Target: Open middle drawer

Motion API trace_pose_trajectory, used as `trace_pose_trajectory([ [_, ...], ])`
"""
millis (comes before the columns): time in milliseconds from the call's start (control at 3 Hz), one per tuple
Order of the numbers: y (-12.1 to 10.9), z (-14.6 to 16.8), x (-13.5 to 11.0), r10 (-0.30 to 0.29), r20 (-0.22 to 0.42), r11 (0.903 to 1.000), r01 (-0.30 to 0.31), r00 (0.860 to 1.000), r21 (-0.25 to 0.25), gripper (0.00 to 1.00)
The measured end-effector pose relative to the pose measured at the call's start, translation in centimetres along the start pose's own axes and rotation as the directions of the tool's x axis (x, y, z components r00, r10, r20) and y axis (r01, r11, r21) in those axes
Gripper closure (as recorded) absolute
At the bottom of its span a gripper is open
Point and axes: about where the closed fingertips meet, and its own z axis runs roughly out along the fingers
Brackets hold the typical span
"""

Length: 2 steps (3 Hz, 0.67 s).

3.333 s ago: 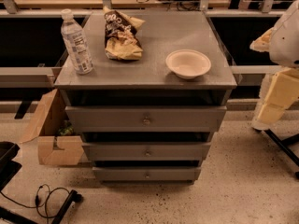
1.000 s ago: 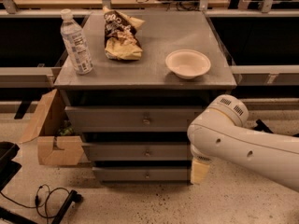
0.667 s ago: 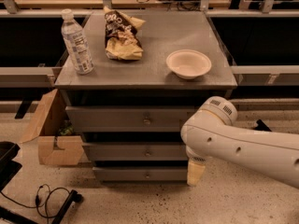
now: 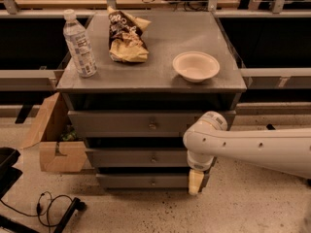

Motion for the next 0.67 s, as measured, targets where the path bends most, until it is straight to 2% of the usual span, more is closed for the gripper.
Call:
trace_pose_trajectory([
  [333, -0.7, 5.2, 0.1, -0.013, 0.011, 0.9981, 0.013, 1.0, -0.061, 0.0],
  [667, -2.5, 9.1, 0.1, -0.033, 0.022, 0.9971, 0.034, 0.999, -0.068, 0.0],
])
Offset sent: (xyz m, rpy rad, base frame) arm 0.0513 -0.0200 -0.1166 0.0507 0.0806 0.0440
